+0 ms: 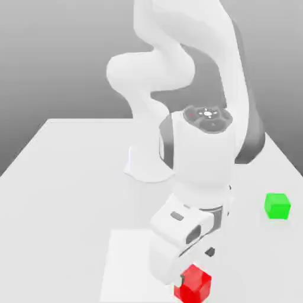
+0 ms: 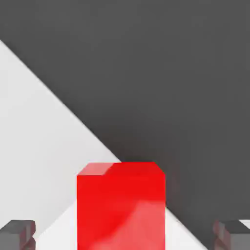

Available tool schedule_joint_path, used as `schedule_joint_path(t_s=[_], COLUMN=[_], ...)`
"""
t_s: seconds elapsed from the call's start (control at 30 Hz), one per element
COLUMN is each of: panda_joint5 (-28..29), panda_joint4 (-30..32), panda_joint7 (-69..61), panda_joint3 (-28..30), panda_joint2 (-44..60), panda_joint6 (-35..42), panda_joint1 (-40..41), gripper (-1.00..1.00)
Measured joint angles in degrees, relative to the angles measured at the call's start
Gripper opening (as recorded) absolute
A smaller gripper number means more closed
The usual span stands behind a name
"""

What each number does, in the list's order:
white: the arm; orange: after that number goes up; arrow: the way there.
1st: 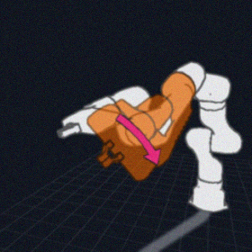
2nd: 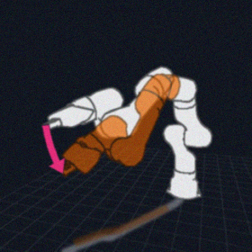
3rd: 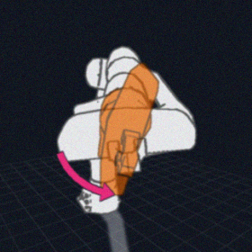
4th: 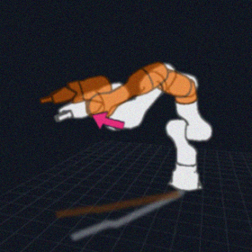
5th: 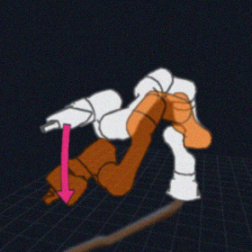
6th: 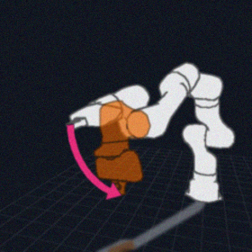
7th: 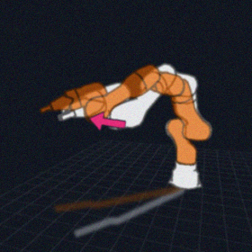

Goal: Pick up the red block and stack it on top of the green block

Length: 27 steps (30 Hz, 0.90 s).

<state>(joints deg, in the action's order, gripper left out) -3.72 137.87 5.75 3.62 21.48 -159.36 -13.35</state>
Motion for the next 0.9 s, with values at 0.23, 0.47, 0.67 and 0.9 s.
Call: schedule_joint_path(t_s=[0.23,0.47,0.67,0.9], panda_joint5=[-0.31,1.7,2.92,1.98], panda_joint4=[-0.34,2.28,8.1,15.15], panda_joint7=[-0.25,0.52,-2.19,-7.28], panda_joint3=[-0.38,-0.95,-9.81,-18.57], panda_joint2=[2.27,-8.34,-14.84,-22.53], panda_joint6=[-1.78,6.25,7.15,7.55], panda_joint1=[0.31,-2.02,-10.09,-25.04], gripper=[-1.0,-1.0,-1.0,-1.0])
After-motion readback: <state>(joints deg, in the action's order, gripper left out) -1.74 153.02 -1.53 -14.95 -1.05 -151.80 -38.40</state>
